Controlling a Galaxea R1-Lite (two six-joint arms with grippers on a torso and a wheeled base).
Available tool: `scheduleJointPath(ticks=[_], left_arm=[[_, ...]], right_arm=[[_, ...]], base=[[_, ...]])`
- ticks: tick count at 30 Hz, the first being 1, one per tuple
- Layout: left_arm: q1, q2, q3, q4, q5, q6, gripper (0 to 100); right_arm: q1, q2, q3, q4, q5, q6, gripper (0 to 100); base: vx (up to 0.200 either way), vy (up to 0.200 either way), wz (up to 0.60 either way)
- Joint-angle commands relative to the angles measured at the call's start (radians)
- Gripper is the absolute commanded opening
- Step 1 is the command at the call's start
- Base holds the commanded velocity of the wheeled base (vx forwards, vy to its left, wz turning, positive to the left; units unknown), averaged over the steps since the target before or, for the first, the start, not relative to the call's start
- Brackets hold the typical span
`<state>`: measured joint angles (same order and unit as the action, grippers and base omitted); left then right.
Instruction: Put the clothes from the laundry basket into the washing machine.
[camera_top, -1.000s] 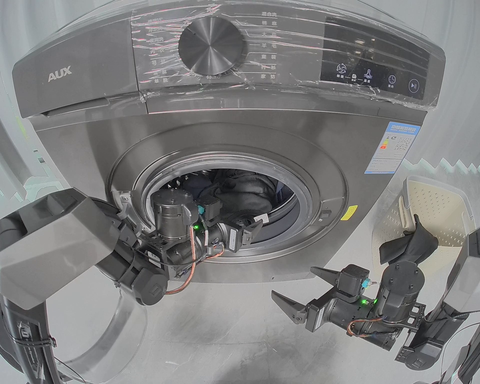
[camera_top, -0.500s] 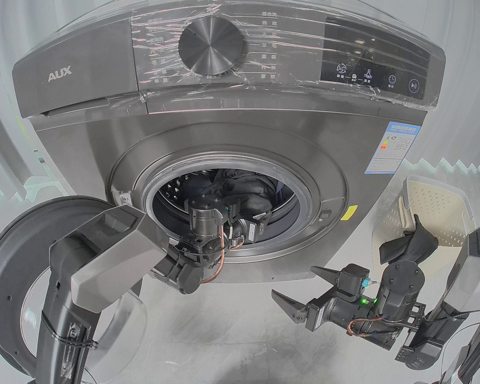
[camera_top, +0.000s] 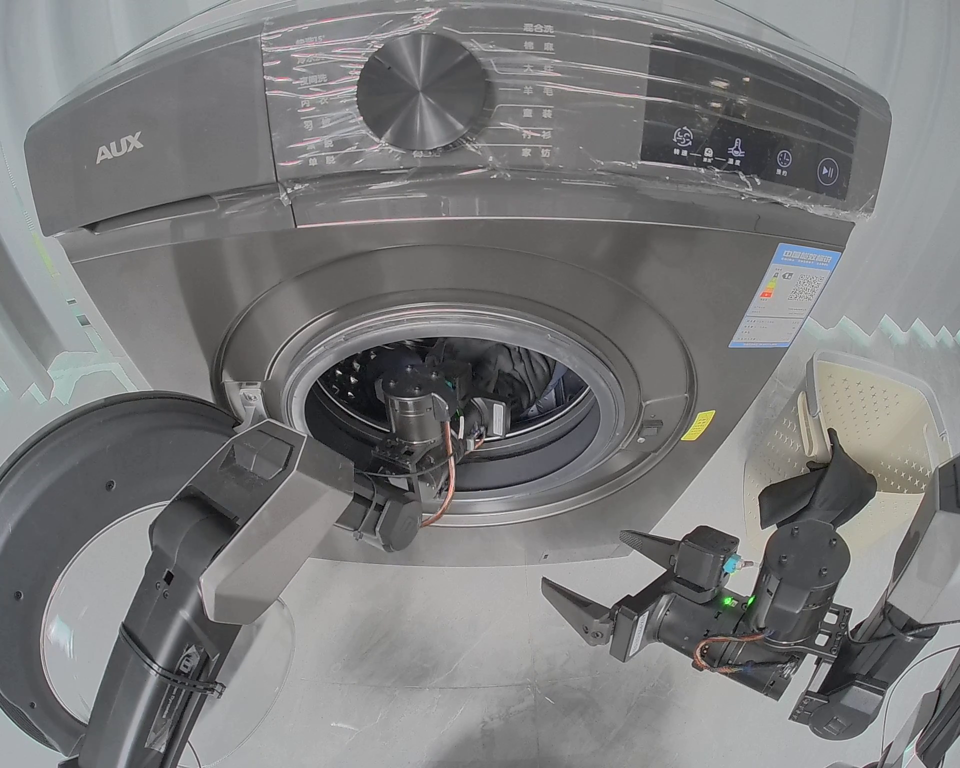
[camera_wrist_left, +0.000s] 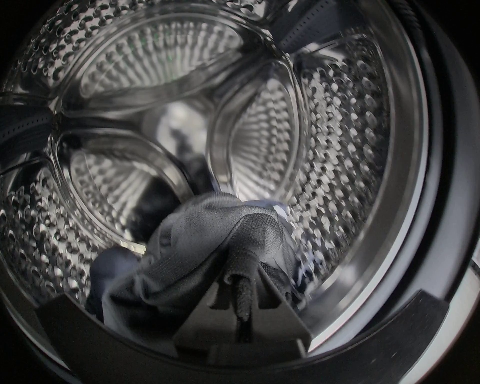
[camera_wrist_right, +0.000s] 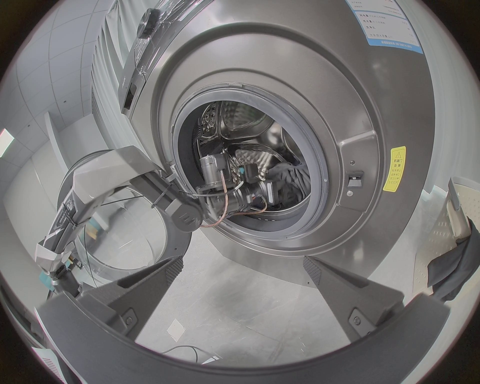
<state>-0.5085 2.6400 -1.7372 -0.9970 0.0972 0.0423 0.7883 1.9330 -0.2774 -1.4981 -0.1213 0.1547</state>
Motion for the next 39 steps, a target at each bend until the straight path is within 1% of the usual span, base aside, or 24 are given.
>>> scheduleJointPath(ticks=[1,9,10,13,14,16,17,18,21,25,27,30,31,32,35,39], left_arm=[[0.056,0.164,-0.263,0.035,0.055,-0.004,0],[0.056,0.156,-0.263,0.035,0.055,-0.010,0],[0.053,0.153,-0.263,0.035,0.055,-0.013,100],[0.042,0.146,-0.263,0.035,0.055,-0.019,100],[0.035,0.129,-0.248,0.035,0.055,-0.029,100],[0.024,0.077,-0.170,0.037,0.055,-0.048,100],[0.019,0.061,-0.142,0.037,0.055,-0.053,100],[0.010,0.025,-0.077,0.035,0.052,-0.059,100],[0.001,-0.035,0.033,0.023,0.042,-0.061,100],[-0.013,-0.109,0.165,-0.017,0.044,-0.062,100],[-0.025,-0.167,0.271,-0.043,0.044,-0.061,100],[-0.033,-0.238,0.387,-0.069,0.048,-0.059,100],[-0.033,-0.238,0.387,-0.069,0.048,-0.059,100],[-0.036,-0.290,0.478,-0.097,0.050,-0.052,100],[-0.048,-0.384,0.614,-0.132,0.048,-0.052,100],[-0.081,-0.486,0.774,-0.192,0.039,-0.061,100]], right_arm=[[0.002,0.001,-0.002,-0.001,0.000,0.000,100],[0.002,0.008,-0.003,-0.001,0.000,0.000,100],[0.002,0.008,-0.003,-0.001,0.000,0.000,100],[0.000,0.006,-0.003,-0.001,0.000,0.000,100],[0.000,0.006,-0.002,-0.001,0.000,0.000,100],[-0.001,0.006,-0.002,-0.001,0.000,0.000,100],[-0.001,0.006,-0.002,-0.001,0.000,0.000,100],[-0.001,0.008,-0.002,-0.001,0.000,0.000,100],[-0.003,0.006,-0.002,-0.001,0.002,0.000,100],[-0.004,0.006,0.001,-0.001,0.002,0.000,100],[-0.004,0.006,0.006,-0.001,0.002,0.000,100],[-0.008,0.006,0.012,0.001,0.002,0.000,100],[-0.008,0.006,0.012,0.001,0.002,0.000,100],[-0.008,0.003,0.017,0.001,0.002,0.000,100],[-0.011,-0.002,0.024,0.001,0.002,0.000,100],[-0.012,-0.009,0.040,0.001,0.002,0.000,100]], base=[[0.000,0.000,0.00],[0.000,0.000,0.00],[0.000,0.000,0.00],[0.000,0.000,0.00],[0.000,0.000,0.00],[0.000,0.000,0.00],[0.000,0.000,0.00],[0.000,0.000,0.00],[0.000,0.000,0.00],[0.000,0.000,0.00],[0.000,0.000,0.00],[0.000,0.000,0.00],[0.000,0.000,0.00],[0.000,0.000,0.00],[0.000,0.000,0.00],[0.000,0.000,0.00]])
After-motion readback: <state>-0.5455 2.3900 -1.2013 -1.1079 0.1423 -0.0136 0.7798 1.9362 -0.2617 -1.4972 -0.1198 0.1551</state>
